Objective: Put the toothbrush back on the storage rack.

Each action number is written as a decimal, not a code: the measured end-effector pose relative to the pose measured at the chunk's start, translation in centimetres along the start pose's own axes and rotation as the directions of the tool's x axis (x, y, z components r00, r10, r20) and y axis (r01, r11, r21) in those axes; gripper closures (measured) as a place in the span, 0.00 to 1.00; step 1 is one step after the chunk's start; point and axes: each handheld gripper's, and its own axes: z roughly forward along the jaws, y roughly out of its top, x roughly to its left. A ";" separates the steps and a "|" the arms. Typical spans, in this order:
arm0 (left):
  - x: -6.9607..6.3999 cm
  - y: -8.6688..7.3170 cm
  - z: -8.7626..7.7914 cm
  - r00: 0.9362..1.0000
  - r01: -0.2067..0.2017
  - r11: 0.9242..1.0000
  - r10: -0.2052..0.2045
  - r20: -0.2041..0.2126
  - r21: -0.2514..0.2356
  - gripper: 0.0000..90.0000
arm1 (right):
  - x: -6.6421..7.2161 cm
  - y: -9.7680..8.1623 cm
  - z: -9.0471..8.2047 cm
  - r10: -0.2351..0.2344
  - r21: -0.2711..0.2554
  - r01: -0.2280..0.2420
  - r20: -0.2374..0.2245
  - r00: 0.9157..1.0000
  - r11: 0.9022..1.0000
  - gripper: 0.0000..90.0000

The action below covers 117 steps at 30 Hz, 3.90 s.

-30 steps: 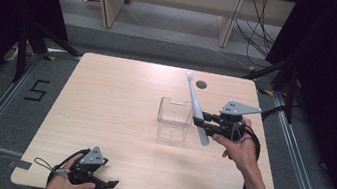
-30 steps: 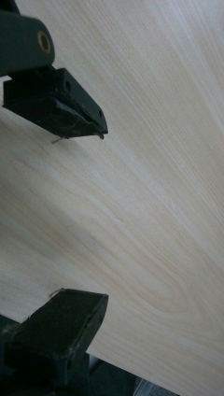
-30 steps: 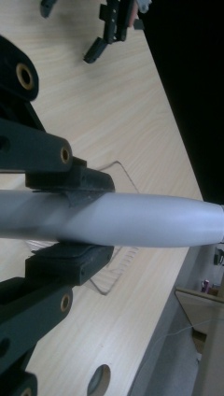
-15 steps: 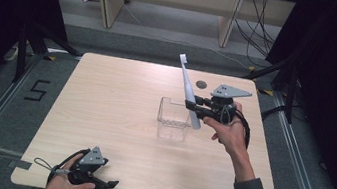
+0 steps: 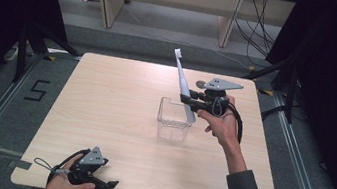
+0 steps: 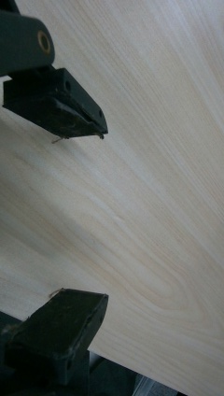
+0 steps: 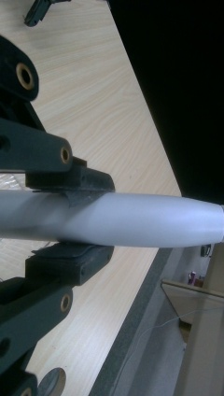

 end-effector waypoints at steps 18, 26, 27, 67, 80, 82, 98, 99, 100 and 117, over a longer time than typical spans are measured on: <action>0.0 0.0 0.0 1.000 -0.003 1.000 0.003 0.000 -0.001 0.17 | 0.0 0.7 2.5 0.005 0.002 -0.005 -0.004 1.000 1.000 0.74; -0.1 0.0 0.0 1.000 0.014 1.000 -0.014 0.004 -0.014 0.17 | -0.9 0.3 3.4 0.004 0.002 -0.004 0.009 1.000 1.000 0.74; 0.0 0.0 0.0 1.000 -0.005 1.000 0.005 -0.004 0.000 0.17 | -1.1 0.2 3.6 -0.011 0.009 0.011 0.010 1.000 1.000 0.74; -0.1 -0.1 0.0 1.000 0.007 1.000 -0.007 -0.005 -0.010 0.17 | -0.7 -2.9 7.0 -0.066 0.199 0.066 -0.008 0.998 0.978 0.74; -0.1 -0.1 -0.1 1.000 0.011 1.000 -0.011 0.001 -0.005 0.17 | -0.3 -3.3 7.8 -0.077 0.269 0.078 -0.015 0.997 0.960 0.74; 0.0 -0.1 -0.1 1.000 -0.002 1.000 0.002 -0.006 0.006 0.17 | -0.3 -3.2 7.9 -0.098 0.285 0.101 -0.022 0.995 0.953 0.74; -0.1 -0.1 -0.1 1.000 -0.002 1.000 0.002 -0.004 0.006 0.17 | 0.6 -2.4 8.9 -0.132 0.413 0.121 -0.001 0.991 0.903 0.73; -0.1 -0.1 -0.1 1.000 -0.002 1.000 0.002 -0.004 0.006 0.17 | 0.5 -2.4 8.9 -0.149 0.418 0.138 -0.006 0.989 0.898 0.73; -0.1 -0.1 -0.1 1.000 -0.002 1.000 0.002 -0.003 0.006 0.17 | 0.4 -2.4 9.0 -0.170 0.412 0.162 -0.016 0.985 0.897 0.73; -0.1 -0.1 -0.1 1.000 0.002 1.000 -0.002 -0.003 0.002 0.17 | 0.5 -2.7 9.7 -0.162 0.501 0.147 -0.015 0.987 0.853 0.73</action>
